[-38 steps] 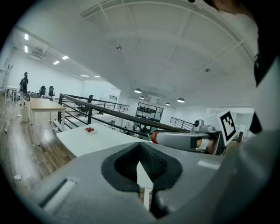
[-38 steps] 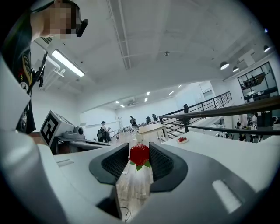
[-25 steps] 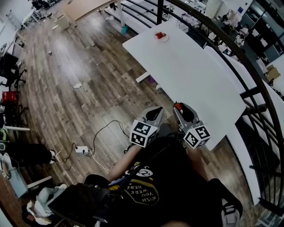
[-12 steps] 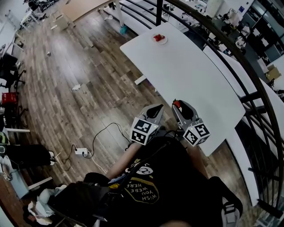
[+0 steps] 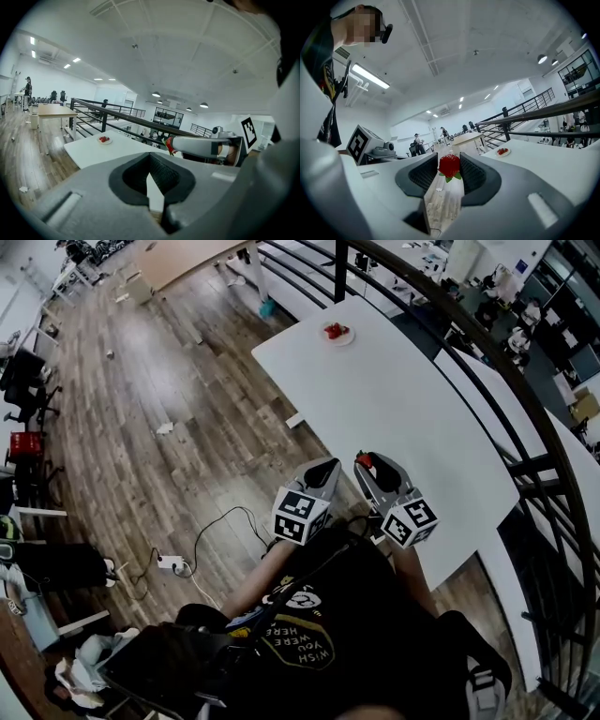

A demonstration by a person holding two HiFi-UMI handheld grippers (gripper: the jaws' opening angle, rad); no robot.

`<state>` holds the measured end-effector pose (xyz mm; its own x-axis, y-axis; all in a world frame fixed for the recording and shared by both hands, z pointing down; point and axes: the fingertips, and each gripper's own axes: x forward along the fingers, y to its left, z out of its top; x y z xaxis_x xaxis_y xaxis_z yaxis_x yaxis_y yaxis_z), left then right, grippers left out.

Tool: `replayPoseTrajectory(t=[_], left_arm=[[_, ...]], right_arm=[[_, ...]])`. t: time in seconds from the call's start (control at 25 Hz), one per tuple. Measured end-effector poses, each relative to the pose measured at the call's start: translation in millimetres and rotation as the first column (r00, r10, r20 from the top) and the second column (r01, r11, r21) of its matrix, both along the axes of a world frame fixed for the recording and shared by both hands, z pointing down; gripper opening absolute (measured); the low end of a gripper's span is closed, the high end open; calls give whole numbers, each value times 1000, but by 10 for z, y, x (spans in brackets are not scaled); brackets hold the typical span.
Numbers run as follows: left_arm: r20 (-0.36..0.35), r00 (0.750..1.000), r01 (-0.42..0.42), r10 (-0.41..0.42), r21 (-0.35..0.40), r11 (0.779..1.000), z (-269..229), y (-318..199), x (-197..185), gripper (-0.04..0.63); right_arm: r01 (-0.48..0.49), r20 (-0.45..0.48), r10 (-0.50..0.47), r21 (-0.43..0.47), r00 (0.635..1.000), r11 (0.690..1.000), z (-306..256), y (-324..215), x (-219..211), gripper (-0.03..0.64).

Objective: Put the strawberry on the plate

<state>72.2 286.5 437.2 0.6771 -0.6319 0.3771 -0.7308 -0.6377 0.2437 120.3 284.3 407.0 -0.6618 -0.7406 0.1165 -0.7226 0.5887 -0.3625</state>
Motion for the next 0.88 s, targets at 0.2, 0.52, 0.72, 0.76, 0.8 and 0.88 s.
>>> replayPoseTrajectory(t=[0.2, 0.52, 0.72, 0.76, 0.8, 0.88], left_arm=[[23, 1000, -14, 15, -7, 1000, 67, -77, 59, 0], [-1, 1000, -28, 28, 5, 1000, -63, -518, -114, 0], [-24, 998, -54, 55, 14, 998, -111, -782, -309, 0], [-22, 998, -60, 61, 18, 998, -109, -835, -363, 0], [-19, 998, -65, 65, 22, 998, -104, -886, -423, 0], [-17, 997, -69, 69, 26, 997, -80, -982, -555, 0]], right_arm=[[10, 16, -10, -16, 1000, 1000, 67, -82, 5, 145], [-22, -2, 22, -20, 1000, 1000, 11, -434, -113, 144], [-54, -21, 54, -24, 998, 998, 3, -671, -297, 144], [-64, -23, 63, -25, 998, 998, 10, -719, -335, 144], [-72, -26, 71, -24, 997, 997, 15, -765, -375, 145], [-81, -34, 81, -21, 996, 996, 20, -845, -477, 144]])
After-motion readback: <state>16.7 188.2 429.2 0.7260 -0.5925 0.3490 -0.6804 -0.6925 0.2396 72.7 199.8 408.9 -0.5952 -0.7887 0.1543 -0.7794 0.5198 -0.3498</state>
